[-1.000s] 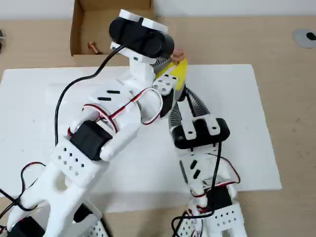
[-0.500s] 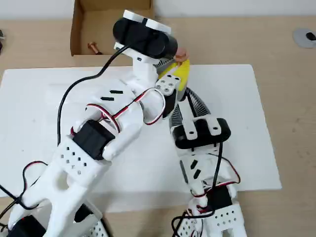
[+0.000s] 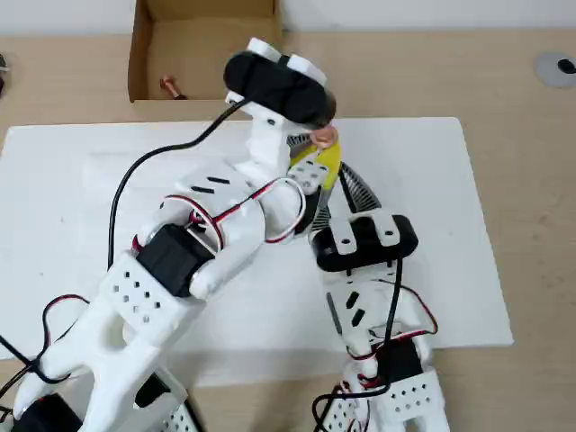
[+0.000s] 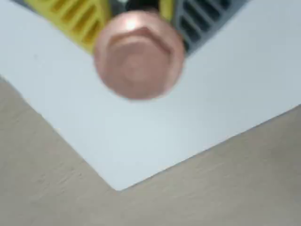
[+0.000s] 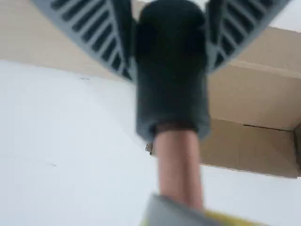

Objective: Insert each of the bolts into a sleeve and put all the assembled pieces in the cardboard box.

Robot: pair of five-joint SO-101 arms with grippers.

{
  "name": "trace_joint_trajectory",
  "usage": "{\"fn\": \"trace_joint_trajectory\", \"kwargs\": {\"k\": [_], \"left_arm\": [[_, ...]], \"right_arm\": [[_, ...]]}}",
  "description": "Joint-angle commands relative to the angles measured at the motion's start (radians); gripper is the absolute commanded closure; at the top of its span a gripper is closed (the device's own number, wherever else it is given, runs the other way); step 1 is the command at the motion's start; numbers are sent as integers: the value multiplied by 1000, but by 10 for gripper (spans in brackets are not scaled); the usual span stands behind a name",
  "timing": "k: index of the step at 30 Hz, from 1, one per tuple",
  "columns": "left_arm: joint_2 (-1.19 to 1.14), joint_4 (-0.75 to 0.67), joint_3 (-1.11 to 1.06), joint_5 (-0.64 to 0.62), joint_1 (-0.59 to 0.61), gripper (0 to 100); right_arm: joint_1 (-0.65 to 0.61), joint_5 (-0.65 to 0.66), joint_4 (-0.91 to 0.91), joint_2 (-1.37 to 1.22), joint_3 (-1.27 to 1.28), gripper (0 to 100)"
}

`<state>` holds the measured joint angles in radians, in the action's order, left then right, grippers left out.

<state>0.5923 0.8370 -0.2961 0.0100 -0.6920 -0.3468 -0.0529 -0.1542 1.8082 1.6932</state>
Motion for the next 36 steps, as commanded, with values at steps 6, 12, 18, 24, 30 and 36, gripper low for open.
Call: {"fn": "trace_joint_trajectory", "kwargs": {"k": [6,12,18,24,30,36], "left_arm": [[-1,35,-12,32,-41,992],[-2,78,-25,44,-49,992],[-2,97,-26,44,-49,991],[-2,97,-52,44,-43,990],[1,98,-54,54,14,990],[8,98,-51,238,169,990]], "right_arm": [[12,-6,23,79,-4,987],[12,-6,23,79,-4,987],[12,-6,23,79,-4,987],[12,-6,23,79,-4,987],[12,-3,23,79,-4,987],[13,-2,23,79,-4,987]]}}
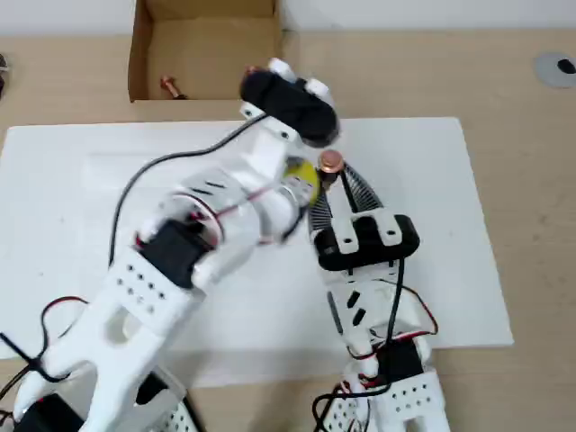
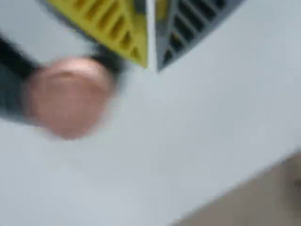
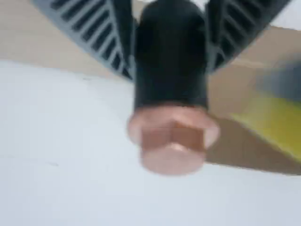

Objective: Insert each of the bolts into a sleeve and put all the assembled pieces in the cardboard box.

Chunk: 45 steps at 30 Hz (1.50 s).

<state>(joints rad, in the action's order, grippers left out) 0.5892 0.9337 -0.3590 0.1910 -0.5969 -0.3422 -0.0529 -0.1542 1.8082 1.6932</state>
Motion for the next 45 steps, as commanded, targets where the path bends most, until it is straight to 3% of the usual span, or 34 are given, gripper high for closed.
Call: {"fn": "trace_joint_trajectory", "kwargs": {"k": [1,10,14,19,22,30,45], "left_arm": [[12,-2,14,60,110,990],[13,2,57,55,400,991],[12,2,48,52,523,991],[10,2,-48,-143,677,990],[5,2,-118,-198,746,989],[10,-6,-295,-198,772,989],[4,-9,-410,-192,787,989]], "right_arm": [[8,-2,23,79,-4,987],[102,-2,12,74,-7,987],[113,-5,-107,71,-91,987],[87,46,-118,28,-139,987],[39,68,-115,-56,-197,987],[30,69,0,-467,-415,987],[33,120,-5,-1357,-1104,987]]}}
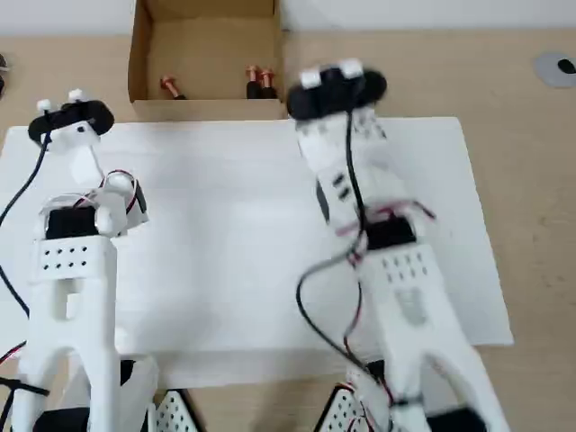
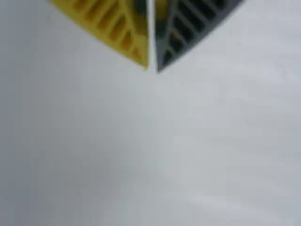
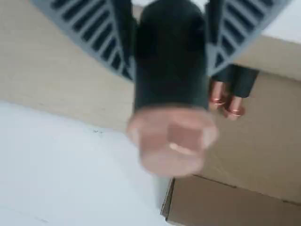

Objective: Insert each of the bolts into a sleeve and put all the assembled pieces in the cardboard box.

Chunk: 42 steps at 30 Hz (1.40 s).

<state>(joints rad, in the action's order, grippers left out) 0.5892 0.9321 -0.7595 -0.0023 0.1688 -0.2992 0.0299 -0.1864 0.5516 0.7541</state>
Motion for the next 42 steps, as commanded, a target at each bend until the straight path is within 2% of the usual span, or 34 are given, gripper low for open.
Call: {"fn": "trace_joint_trajectory", "kwargs": {"k": [1,5,13,19,24,27,30,38,42], "left_arm": [[4,-8,-17,18,31,989],[7,-60,-64,77,97,989],[10,-141,-175,80,269,989],[12,-140,-210,78,310,989],[12,-140,-213,78,347,989],[12,-144,-204,78,445,989],[12,-207,-213,74,569,989],[10,-308,-213,71,884,989],[5,-304,-215,-21,994,989]], "right_arm": [[-8,49,28,-142,-196,987],[-8,89,34,-295,-295,987],[-8,176,34,-607,-576,987],[-13,242,28,-891,-921,987],[-15,264,5,-1020,-1069,987],[-18,262,-9,-1032,-1099,987],[-50,262,-9,-1033,-1099,987],[-179,259,-2,-1033,-1107,987],[-177,141,71,-1033,-1122,987]]}}
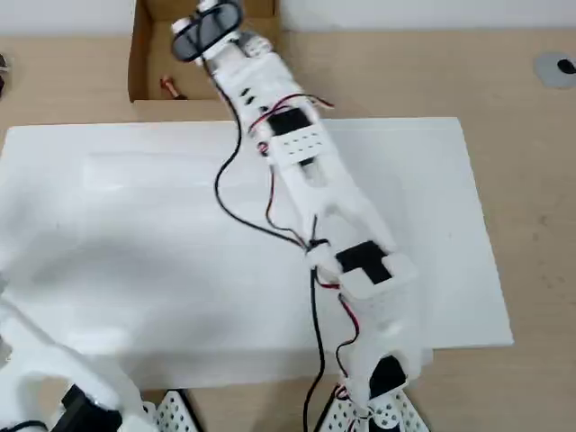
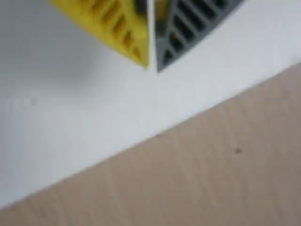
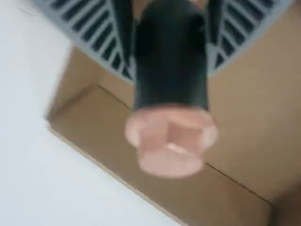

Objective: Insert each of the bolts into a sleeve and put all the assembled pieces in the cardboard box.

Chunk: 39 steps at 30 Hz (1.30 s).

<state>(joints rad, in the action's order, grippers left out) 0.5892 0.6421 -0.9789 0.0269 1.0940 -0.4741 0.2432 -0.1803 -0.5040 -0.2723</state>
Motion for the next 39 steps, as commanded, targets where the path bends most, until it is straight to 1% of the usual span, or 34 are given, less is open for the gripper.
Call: {"fn": "trace_joint_trajectory", "kwargs": {"k": [1,3,6,11,17,21,26,30,33,39], "left_arm": [[5,-14,5,-66,86,989],[5,-14,5,-84,112,989],[7,-12,-11,-110,120,989],[12,-12,-55,-112,117,989],[12,-12,-58,-107,112,989],[12,-11,-64,-106,72,989],[12,66,-51,-106,-15,989],[12,110,-51,-106,-72,990],[12,123,-58,-106,-100,990],[12,121,-58,-109,-107,990]], "right_arm": [[-2,-106,83,22,-99,987],[-2,-187,101,22,-101,987],[-1,-272,107,22,-101,987],[28,-371,107,22,-99,987],[104,-381,107,-44,-120,987],[143,-382,103,-134,-193,987],[150,-382,97,-228,-295,987],[148,-384,32,-280,-381,987],[148,-384,3,-334,-452,987],[150,-384,-55,-466,-595,987]]}}
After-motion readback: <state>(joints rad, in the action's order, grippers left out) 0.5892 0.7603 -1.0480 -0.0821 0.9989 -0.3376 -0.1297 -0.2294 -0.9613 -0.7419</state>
